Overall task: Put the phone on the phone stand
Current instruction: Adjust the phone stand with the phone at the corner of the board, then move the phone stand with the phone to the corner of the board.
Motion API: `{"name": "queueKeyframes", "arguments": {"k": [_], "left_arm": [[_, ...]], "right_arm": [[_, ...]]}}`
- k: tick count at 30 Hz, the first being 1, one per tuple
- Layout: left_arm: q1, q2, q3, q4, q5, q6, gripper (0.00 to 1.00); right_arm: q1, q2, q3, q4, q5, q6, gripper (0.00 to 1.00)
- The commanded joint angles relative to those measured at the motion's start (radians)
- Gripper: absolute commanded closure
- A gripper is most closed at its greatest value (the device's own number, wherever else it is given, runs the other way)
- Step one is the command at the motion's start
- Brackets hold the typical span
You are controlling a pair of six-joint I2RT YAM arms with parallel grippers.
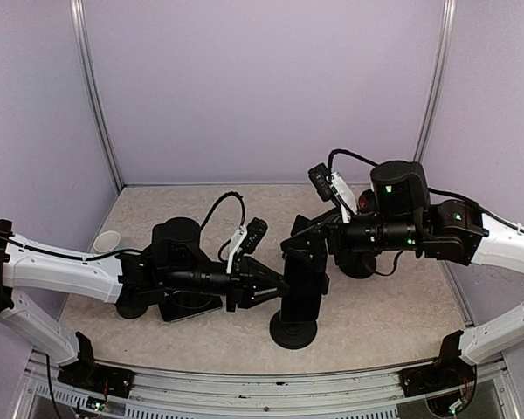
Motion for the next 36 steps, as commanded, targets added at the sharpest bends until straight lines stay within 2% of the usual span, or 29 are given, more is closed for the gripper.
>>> {"name": "queueKeyframes", "arguments": {"k": [1, 6, 17, 28, 36], "left_arm": [[-0.025, -0.049, -0.045, 0.122, -0.214, -0.061, 0.95], [-0.062, -0.065, -0.075, 0.179, -0.378, -0.113, 0.96], [-0.216, -0.021, -0.01, 0.155, -0.736, -0.079, 0.97], [-0.252, -0.002, -0.002, 0.157, -0.832, -0.079, 0.96], [-0.252, -0.014, -0.009, 0.154, -0.847, -0.079, 0.95]], "right_arm": [[0.011, -0.004, 0.045, -0.026, 0.054, 0.035, 0.0], [0.021, 0.011, 0.071, -0.06, 0.109, 0.088, 0.0], [0.106, 0.13, 0.185, -0.172, 0.285, 0.128, 0.0], [0.17, 0.21, 0.261, -0.25, 0.398, 0.118, 0.0], [0.183, 0.253, 0.295, -0.3, 0.436, 0.121, 0.08]]}}
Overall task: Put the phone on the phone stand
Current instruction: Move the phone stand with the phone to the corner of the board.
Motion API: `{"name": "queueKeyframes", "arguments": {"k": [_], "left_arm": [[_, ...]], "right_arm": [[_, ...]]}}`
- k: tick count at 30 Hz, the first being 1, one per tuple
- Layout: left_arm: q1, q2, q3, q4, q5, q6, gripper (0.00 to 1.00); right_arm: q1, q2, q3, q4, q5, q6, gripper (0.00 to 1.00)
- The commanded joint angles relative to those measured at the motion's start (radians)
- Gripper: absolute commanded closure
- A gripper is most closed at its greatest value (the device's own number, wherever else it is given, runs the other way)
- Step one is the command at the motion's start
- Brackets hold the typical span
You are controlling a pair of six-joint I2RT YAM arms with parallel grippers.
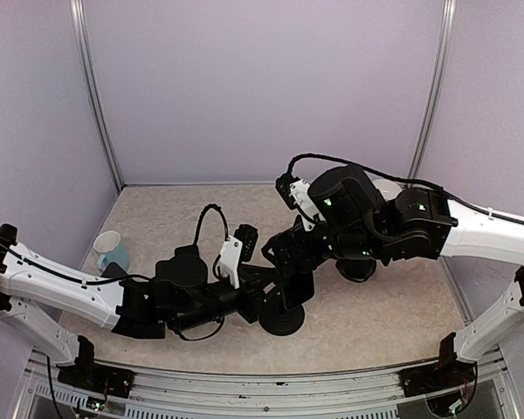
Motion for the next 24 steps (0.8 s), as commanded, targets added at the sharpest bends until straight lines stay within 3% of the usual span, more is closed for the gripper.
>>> {"name": "queueKeyframes", "arguments": {"k": [1, 8, 13, 17, 24], "left_arm": [[0.001, -0.015, 0.03, 0.067, -0.058, 0.019, 0.95], [0.001, -0.017, 0.024, 0.066, -0.065, 0.019, 0.91], [0.002, -0.017, 0.021, 0.065, -0.069, 0.019, 0.81], [0.001, -0.024, 0.013, 0.065, -0.074, 0.019, 0.69], [0.0, -0.05, -0.01, 0.067, -0.099, 0.009, 0.44]], "right_arm": [[0.012, 0.011, 0.029, -0.043, 0.035, 0.008, 0.09], [0.014, -0.005, 0.025, -0.019, 0.031, 0.002, 0.23], [0.013, -0.006, 0.026, 0.002, 0.012, -0.008, 0.35], [0.013, -0.001, 0.033, 0.013, -0.004, -0.011, 0.45], [0.013, 0.025, 0.078, 0.017, -0.017, -0.051, 0.5]]}}
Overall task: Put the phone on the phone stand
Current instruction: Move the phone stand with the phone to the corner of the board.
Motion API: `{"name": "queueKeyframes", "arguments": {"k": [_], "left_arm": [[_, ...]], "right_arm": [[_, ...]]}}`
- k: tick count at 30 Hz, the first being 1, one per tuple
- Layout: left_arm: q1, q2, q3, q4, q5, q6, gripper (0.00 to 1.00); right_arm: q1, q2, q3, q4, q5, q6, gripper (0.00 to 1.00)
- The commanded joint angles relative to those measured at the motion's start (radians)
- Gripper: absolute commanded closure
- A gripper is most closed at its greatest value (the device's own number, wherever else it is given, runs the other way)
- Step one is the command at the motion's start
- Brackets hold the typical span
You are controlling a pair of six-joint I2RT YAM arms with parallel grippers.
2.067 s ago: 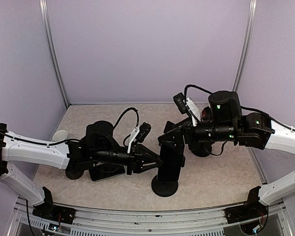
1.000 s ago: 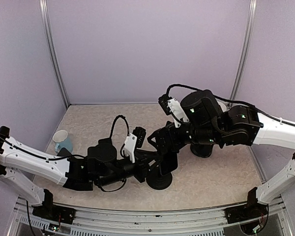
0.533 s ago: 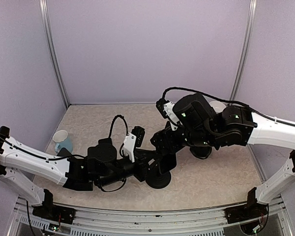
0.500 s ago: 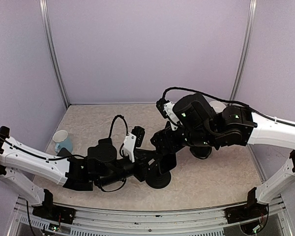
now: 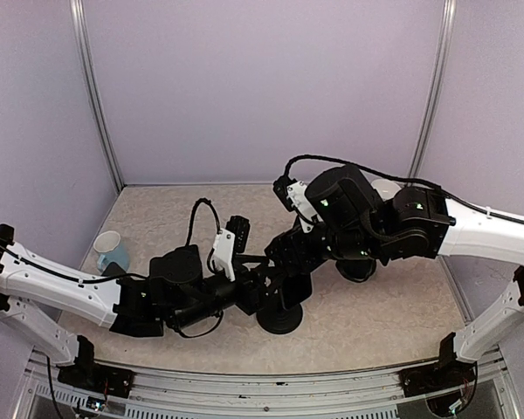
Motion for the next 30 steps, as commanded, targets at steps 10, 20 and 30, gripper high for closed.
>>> {"name": "queueKeyframes", "arguments": {"k": [10, 20, 30], "left_arm": [[-0.056, -0.155, -0.103, 0.087, -0.167, 0.041, 0.12], [-0.113, -0.281, -0.225, 0.169, -0.243, 0.108, 0.01], [-0.151, -0.319, -0.241, 0.127, -0.341, 0.104, 0.01]], "right_arm": [[0.012, 0.046, 0.126, 0.055, -0.022, -0.07, 0.52], [0.01, 0.113, 0.219, 0.07, -0.005, -0.139, 0.53], [-0.009, 0.166, 0.283, 0.117, 0.033, -0.204, 0.54]]}}
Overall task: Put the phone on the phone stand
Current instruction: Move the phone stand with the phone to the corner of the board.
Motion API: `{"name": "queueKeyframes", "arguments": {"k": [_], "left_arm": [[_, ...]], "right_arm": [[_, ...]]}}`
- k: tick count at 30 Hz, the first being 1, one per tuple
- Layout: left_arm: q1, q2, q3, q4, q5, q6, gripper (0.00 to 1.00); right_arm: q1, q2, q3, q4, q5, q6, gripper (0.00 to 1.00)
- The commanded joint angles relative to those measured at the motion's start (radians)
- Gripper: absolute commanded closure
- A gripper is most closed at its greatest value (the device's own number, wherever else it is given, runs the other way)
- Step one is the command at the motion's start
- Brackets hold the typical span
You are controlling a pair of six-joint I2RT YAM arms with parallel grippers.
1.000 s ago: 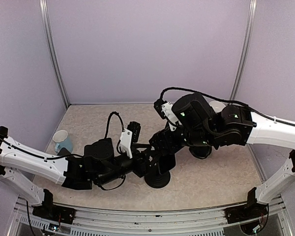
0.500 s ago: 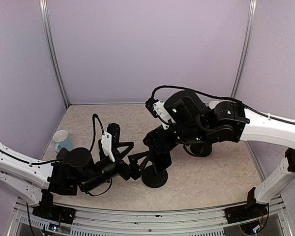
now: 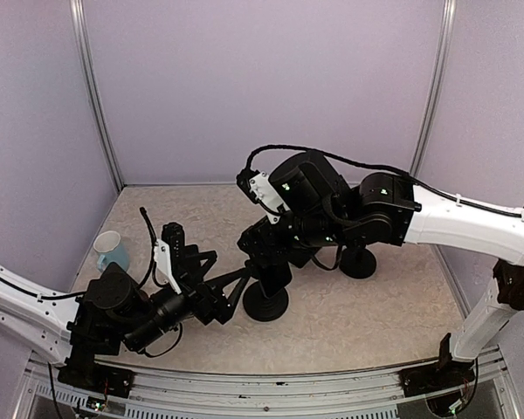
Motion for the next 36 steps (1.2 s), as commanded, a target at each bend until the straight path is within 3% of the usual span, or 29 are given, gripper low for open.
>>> {"name": "queueKeyframes", "arguments": {"k": [1, 21, 36], "left_arm": [[-0.015, -0.029, -0.007, -0.011, -0.081, 0.011, 0.01], [-0.017, -0.029, 0.004, -0.05, -0.113, -0.022, 0.01], [-0.016, -0.031, 0.022, -0.088, -0.117, -0.029, 0.01]], "right_arm": [[-0.012, -0.007, 0.079, 0.14, 0.058, -0.055, 0.54], [-0.154, 0.181, 0.349, 0.252, 0.089, -0.243, 0.58], [-0.35, 0.344, 0.491, 0.409, 0.032, -0.294, 0.64]]}}
